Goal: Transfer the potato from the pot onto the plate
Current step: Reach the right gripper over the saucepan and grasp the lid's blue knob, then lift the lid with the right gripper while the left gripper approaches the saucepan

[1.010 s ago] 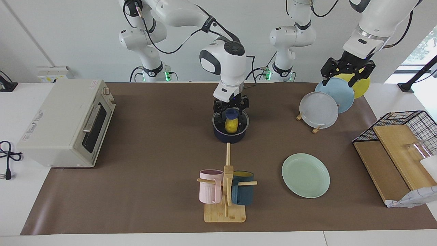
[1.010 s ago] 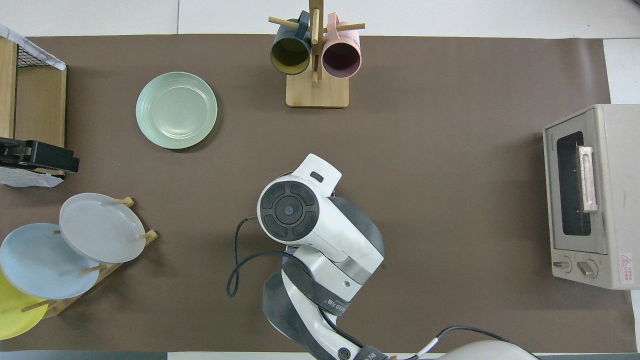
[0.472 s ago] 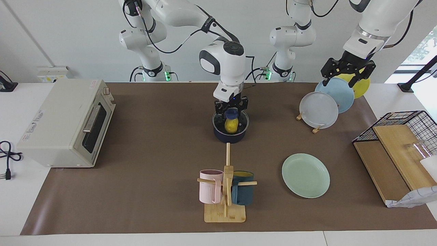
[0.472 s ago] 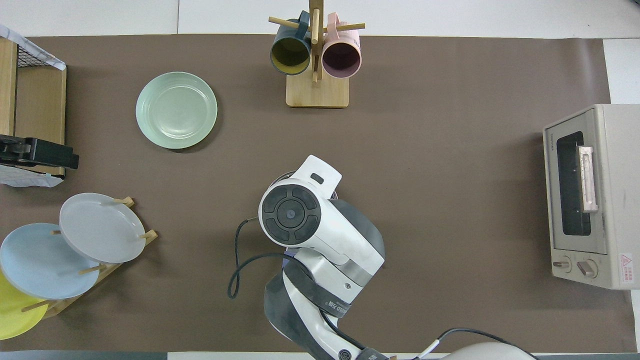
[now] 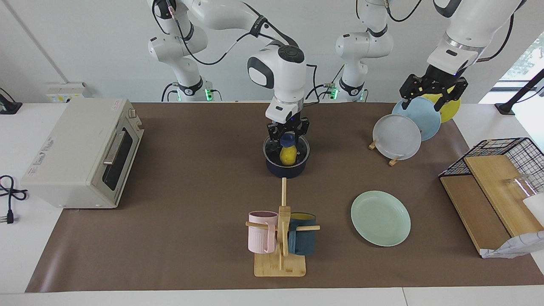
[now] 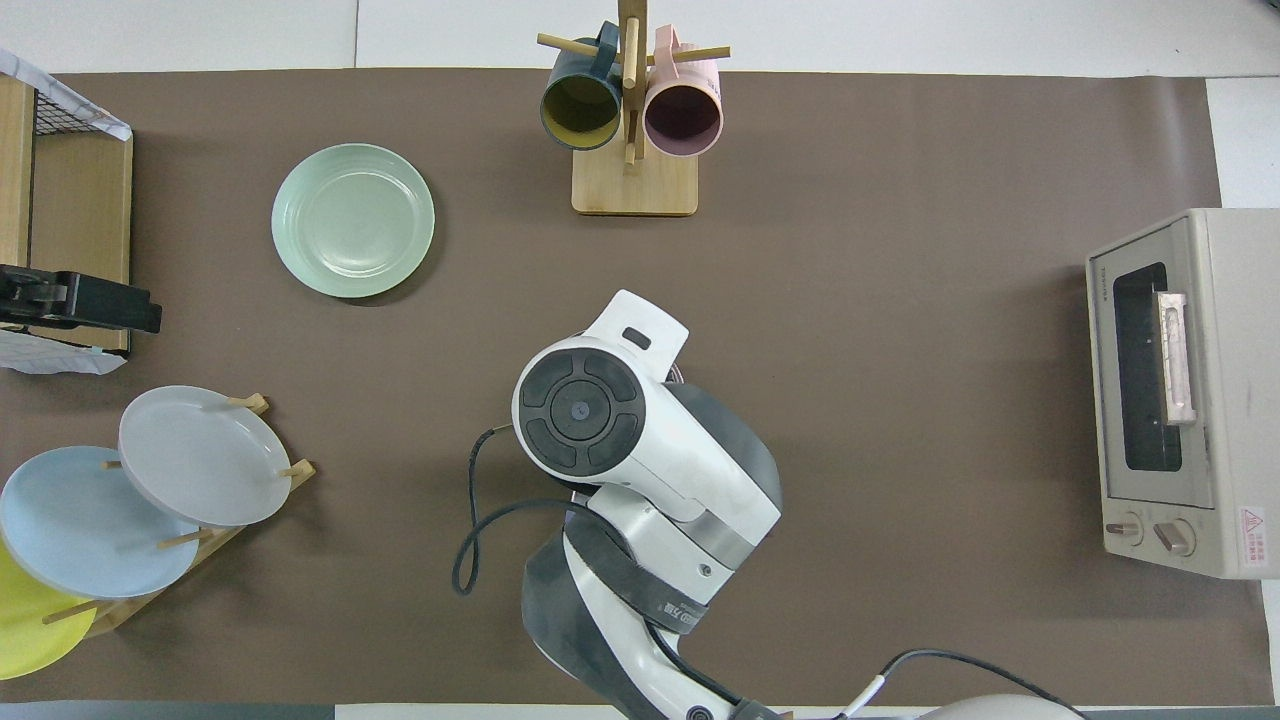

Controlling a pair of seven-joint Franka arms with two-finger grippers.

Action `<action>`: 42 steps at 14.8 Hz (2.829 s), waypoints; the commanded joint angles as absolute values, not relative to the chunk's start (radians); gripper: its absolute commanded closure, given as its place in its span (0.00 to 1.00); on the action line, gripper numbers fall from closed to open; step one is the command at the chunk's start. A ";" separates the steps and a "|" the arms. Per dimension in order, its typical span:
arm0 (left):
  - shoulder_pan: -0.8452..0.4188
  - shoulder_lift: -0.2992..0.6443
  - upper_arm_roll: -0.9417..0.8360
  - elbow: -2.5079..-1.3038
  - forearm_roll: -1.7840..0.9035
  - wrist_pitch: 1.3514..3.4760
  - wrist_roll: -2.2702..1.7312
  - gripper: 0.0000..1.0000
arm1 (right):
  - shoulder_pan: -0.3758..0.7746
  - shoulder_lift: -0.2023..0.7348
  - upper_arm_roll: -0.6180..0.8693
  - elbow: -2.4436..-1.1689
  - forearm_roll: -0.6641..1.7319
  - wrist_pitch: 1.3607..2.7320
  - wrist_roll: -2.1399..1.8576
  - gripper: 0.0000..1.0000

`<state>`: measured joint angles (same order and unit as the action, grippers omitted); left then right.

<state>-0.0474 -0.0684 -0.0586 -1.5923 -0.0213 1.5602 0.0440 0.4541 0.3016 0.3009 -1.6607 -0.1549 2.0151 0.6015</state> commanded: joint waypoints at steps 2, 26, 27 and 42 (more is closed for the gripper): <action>-0.044 -0.101 -0.058 -1.634 -0.031 1.589 0.040 0.00 | 0.313 0.276 0.302 -1.592 -0.158 1.921 0.398 0.64; -0.615 0.146 -0.074 -1.885 -0.032 2.074 -0.517 0.00 | 0.040 0.126 0.104 -2.171 -0.037 2.355 -0.169 0.44; -0.624 0.152 -0.074 -1.916 -0.031 2.107 -0.518 0.00 | 0.041 0.126 0.104 -2.171 -0.037 2.355 -0.163 0.22; -0.684 0.186 -0.074 -2.043 -0.028 2.238 -0.535 0.00 | -0.020 0.060 0.032 -1.631 -0.015 1.621 -0.020 0.00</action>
